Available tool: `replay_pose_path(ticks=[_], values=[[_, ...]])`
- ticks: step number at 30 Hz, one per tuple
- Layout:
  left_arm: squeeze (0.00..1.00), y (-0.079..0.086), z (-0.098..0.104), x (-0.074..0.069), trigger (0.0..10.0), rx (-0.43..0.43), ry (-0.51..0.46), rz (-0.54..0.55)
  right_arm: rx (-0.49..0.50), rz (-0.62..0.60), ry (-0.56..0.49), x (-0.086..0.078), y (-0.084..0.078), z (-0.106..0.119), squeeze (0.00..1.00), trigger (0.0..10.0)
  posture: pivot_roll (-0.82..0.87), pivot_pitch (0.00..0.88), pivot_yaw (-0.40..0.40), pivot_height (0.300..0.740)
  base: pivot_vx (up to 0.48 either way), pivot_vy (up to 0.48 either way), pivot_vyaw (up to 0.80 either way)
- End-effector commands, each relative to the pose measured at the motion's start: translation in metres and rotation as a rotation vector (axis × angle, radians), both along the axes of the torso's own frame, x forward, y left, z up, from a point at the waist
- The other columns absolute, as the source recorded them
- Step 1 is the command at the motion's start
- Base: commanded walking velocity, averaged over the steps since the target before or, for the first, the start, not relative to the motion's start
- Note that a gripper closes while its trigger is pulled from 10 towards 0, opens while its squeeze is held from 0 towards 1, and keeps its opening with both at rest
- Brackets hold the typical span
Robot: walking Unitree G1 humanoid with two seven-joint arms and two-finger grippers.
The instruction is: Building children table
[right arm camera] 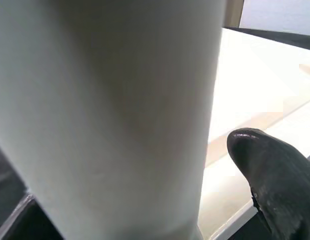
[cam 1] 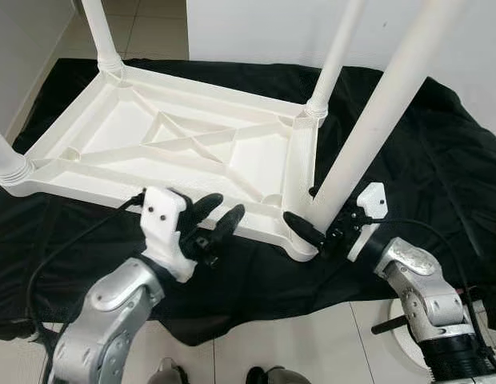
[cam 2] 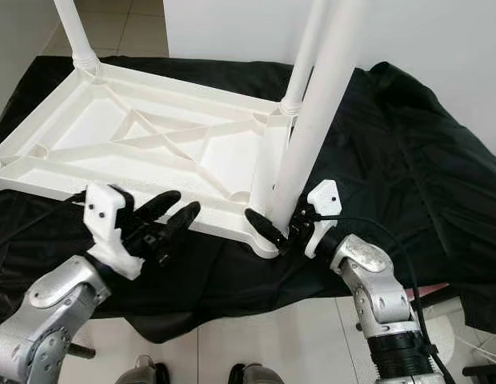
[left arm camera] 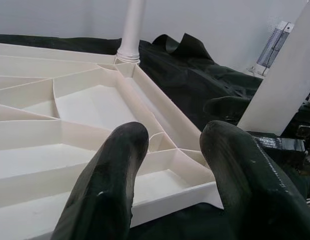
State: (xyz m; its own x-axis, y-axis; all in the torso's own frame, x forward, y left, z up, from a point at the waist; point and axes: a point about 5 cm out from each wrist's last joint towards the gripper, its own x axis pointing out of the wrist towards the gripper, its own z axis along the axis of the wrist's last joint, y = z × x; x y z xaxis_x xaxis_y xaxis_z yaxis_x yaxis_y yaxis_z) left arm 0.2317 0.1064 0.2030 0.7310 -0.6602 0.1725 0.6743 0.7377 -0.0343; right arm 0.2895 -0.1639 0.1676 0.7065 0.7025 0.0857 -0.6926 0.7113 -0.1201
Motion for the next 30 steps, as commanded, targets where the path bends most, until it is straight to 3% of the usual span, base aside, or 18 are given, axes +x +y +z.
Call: replay_pose_path(ticks=[1, 11, 14, 17, 18, 22, 24, 27, 30], values=[[0.00, -0.007, -0.002, 0.004, 10.0, -0.003, 0.017, 0.017, 0.000, -0.050, -0.011, 0.006, -0.006, 0.000, 0.00, 10.0, 0.07, 0.089, -0.088, 0.740, 0.000, 0.000, 0.00], [0.00, -0.021, -0.006, 0.018, 10.0, 0.011, 0.063, -0.004, 0.012, -0.169, -0.021, 0.022, -0.026, -0.004, 0.00, 10.0, 0.07, 0.078, -0.070, 0.740, 0.000, 0.000, 0.00], [0.00, -0.022, -0.013, 0.029, 10.0, 0.045, 0.096, 0.015, 0.002, -0.248, -0.040, 0.029, -0.038, -0.004, 0.00, 10.0, 0.05, 0.068, -0.058, 0.740, 0.000, 0.000, 0.00], [0.00, -0.022, -0.013, 0.029, 10.0, 0.045, 0.096, 0.015, 0.002, -0.248, -0.040, 0.029, -0.038, -0.004, 0.00, 10.0, 0.05, 0.068, -0.058, 0.740, 0.000, 0.000, 0.00], [0.00, -0.024, -0.015, 0.033, 10.0, 0.033, 0.107, -0.003, 0.000, -0.312, -0.057, 0.033, -0.046, -0.005, 0.00, 10.0, 0.03, 0.063, -0.040, 0.740, 0.000, 0.000, 0.00], [0.00, -0.033, -0.010, 0.033, 10.0, 0.018, 0.080, -0.070, 0.015, -0.362, -0.045, 0.036, -0.058, -0.007, 0.00, 10.0, 0.02, 0.065, -0.035, 0.740, 0.000, 0.000, 0.00], [0.00, -0.035, -0.009, 0.033, 10.0, 0.020, 0.076, -0.081, 0.013, -0.361, -0.045, 0.036, -0.059, -0.008, 0.00, 10.0, 0.02, 0.065, -0.035, 0.740, 0.000, 0.000, 0.00], [0.00, -0.039, -0.015, 0.034, 10.0, 0.079, 0.060, -0.107, -0.011, -0.311, -0.068, 0.036, -0.048, -0.008, 0.00, 10.0, 0.02, 0.055, -0.028, 0.740, 0.000, 0.000, 0.00], [0.00, -0.044, -0.015, 0.029, 10.0, 0.071, 0.057, -0.146, -0.017, -0.288, -0.085, 0.037, -0.040, -0.006, 0.00, 10.0, 0.02, 0.051, -0.034, 0.740, 0.000, 0.000, 0.00]])
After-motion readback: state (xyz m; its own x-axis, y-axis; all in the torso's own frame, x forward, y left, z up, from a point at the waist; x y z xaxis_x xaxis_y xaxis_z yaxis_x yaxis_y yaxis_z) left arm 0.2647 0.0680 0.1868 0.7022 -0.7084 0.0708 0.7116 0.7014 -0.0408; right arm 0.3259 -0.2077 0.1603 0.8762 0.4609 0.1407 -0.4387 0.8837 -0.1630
